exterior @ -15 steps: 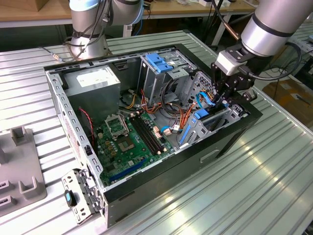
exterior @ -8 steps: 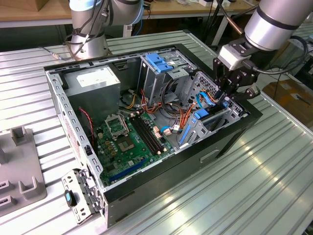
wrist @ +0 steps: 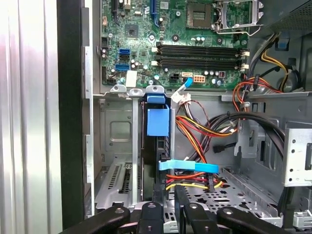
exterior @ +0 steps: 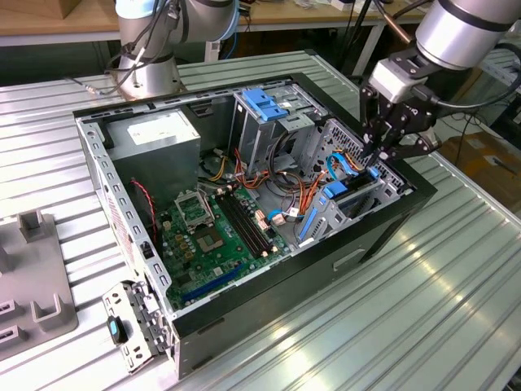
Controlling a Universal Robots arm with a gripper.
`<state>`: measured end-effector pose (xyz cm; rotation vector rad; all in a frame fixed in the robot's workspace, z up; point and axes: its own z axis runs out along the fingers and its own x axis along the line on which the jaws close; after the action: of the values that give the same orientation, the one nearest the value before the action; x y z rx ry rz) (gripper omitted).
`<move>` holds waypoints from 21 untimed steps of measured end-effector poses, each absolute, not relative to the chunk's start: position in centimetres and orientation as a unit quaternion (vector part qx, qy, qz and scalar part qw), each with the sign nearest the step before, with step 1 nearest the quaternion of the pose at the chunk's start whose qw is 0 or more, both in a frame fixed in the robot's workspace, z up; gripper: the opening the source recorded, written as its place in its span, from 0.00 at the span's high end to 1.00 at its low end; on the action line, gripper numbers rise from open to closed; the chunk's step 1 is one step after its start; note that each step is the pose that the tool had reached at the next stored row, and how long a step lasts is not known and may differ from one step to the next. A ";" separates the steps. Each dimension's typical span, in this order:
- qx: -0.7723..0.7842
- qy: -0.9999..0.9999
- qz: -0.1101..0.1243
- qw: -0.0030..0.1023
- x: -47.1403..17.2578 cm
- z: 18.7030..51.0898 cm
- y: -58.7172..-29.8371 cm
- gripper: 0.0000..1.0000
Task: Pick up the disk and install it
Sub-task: 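Insert the second disk wire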
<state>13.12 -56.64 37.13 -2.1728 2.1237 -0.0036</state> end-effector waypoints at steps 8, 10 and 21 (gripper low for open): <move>-0.714 0.698 -0.002 0.051 12.7 37.2 -56.6 0.76; -0.714 0.698 -0.002 0.051 12.1 37.1 -56.6 0.76; -0.709 0.703 -0.002 0.051 11.8 37.1 -56.6 0.76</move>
<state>11.83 -56.62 37.13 -2.1590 2.1390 -0.0056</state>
